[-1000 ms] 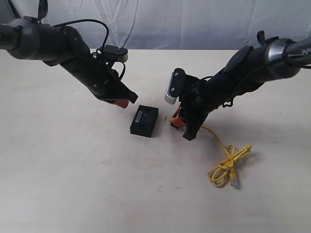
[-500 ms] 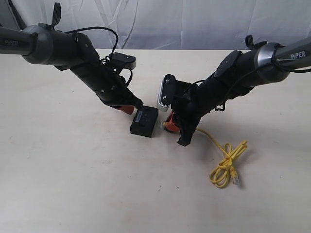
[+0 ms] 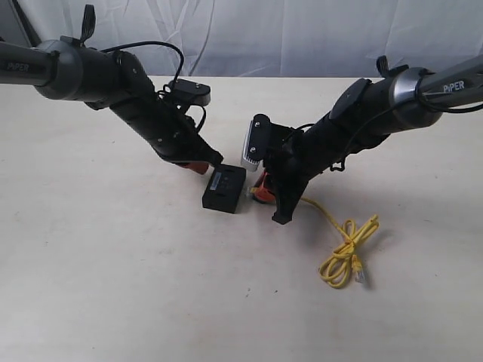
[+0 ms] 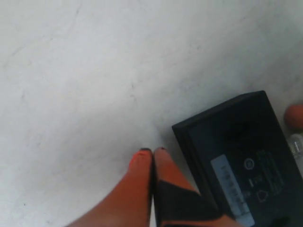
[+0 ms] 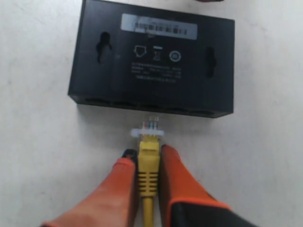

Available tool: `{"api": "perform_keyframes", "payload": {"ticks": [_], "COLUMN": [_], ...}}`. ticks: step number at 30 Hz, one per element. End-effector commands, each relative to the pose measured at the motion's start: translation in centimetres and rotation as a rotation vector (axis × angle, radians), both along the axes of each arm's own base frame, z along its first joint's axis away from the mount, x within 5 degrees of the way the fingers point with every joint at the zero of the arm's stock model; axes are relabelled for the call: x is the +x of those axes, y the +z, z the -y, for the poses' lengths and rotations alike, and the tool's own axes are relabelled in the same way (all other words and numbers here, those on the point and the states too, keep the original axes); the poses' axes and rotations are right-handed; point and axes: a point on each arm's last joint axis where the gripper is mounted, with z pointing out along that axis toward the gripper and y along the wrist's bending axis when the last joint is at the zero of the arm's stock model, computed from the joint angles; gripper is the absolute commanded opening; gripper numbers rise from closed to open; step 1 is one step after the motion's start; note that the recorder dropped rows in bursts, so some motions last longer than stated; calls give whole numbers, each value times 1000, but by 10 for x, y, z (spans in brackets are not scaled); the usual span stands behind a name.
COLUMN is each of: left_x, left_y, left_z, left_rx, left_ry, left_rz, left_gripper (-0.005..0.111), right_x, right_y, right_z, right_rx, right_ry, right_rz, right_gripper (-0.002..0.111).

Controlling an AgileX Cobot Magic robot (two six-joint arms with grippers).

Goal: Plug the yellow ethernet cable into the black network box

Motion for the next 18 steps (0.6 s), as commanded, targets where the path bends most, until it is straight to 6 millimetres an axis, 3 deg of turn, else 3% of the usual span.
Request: {"api": "perform_keyframes", "payload": {"ticks": [1,18], "left_x": [1,11], "left_y": [1,-7], "left_z": [2,4], "left_rx": [8,68], "left_ry": [-11,-108], "left_rz": [21,-3], "left_gripper": [0,0], "right_x": [0,0], "right_y": [0,0], "right_z": [-2,-2], "right_rx": [6,6], "right_ry": [5,5], "right_rz": [-1,-1], "right_gripper": [-1,-1]}}
